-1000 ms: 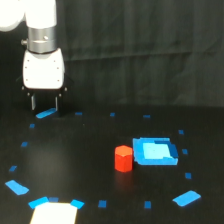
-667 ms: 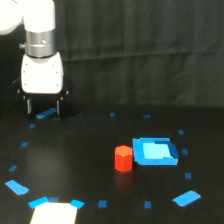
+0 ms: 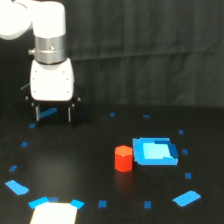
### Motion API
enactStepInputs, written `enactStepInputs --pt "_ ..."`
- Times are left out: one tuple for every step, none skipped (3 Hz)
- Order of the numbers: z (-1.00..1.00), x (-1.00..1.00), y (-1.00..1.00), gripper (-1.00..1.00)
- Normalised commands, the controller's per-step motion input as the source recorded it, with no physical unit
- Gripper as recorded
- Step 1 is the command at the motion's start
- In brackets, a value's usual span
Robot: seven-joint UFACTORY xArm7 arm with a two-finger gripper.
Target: Pick up the red object from the table
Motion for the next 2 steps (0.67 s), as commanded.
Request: enactStepInputs --pt "-0.3 0.98 -0.94 0.97" --pt "-0.43 1.0 -0.66 0.88"
